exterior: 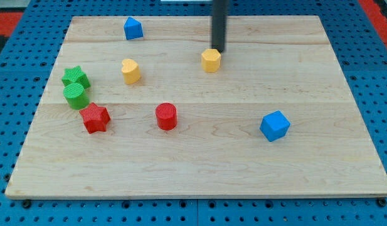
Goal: Push the yellow hexagon to the center of the board
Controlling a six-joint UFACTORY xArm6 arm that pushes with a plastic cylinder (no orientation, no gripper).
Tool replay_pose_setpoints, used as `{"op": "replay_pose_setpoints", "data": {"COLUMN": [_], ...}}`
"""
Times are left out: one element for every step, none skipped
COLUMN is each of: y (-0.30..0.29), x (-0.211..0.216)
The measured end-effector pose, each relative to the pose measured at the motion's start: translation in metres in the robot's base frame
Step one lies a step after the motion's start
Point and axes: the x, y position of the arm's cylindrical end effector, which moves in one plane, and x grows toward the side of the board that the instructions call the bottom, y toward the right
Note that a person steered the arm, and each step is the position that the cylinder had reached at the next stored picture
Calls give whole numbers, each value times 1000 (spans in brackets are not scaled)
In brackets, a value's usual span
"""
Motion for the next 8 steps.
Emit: {"op": "replay_pose_setpoints", "data": {"y": [-19, 21, 7, -22, -32, -65, -89, -58], "x": [50, 2, -25, -18, -11, -21, 1, 42]}}
